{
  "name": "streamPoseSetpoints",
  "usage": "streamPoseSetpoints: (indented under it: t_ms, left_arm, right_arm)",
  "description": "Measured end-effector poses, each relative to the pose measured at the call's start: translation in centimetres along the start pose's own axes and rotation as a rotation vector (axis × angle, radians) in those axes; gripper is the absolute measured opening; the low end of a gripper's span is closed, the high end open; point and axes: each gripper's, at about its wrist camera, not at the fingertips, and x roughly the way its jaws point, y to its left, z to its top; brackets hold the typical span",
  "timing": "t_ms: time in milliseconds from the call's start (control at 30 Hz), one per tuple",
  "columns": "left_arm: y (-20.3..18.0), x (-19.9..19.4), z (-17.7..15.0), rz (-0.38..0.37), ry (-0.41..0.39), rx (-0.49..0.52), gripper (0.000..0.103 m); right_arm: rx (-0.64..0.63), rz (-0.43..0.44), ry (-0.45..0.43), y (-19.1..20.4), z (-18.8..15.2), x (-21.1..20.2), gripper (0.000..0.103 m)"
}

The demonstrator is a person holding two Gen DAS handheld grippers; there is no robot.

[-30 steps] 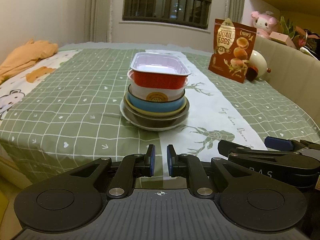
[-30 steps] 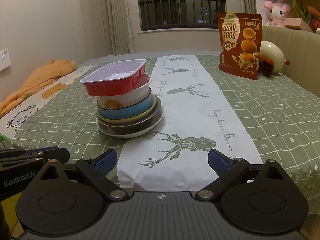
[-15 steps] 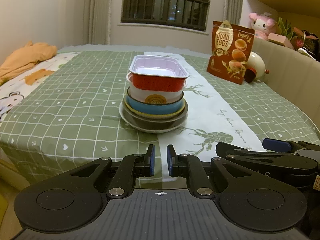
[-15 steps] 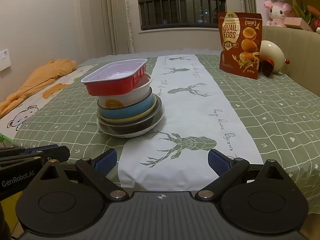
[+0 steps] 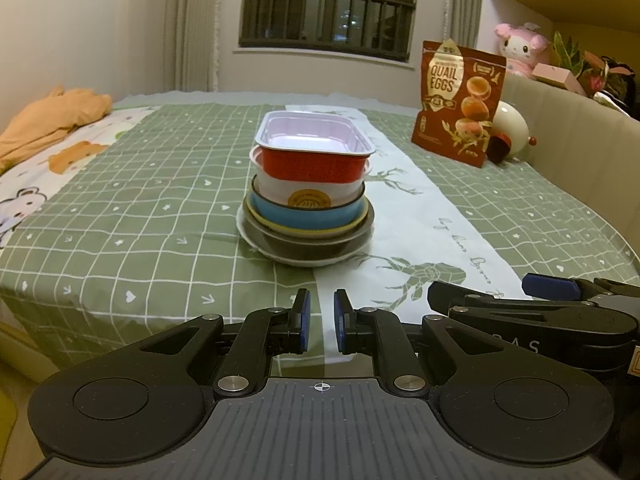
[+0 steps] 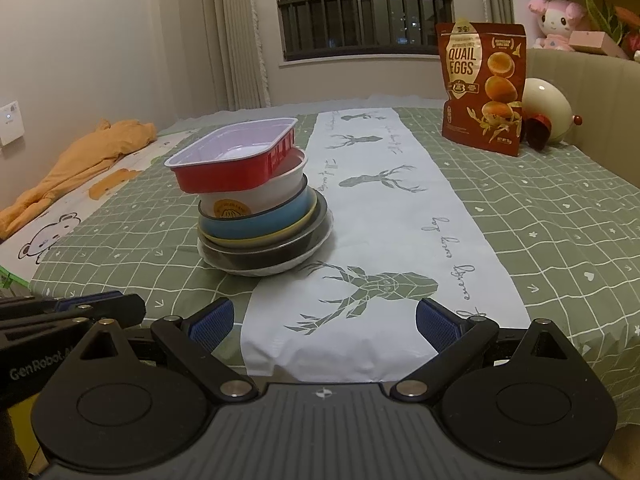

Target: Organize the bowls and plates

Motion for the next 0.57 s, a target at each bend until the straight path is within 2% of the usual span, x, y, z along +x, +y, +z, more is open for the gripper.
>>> streamPoseSetpoints:
  t_ms: [567]
  left_arm:
    - [-0.2,1.0,0.0,0.003,-0.003,-0.001,0.015]
  right_arm:
    - [0.002,0.033,0.001,-0.3,0.4,0.4,0.098]
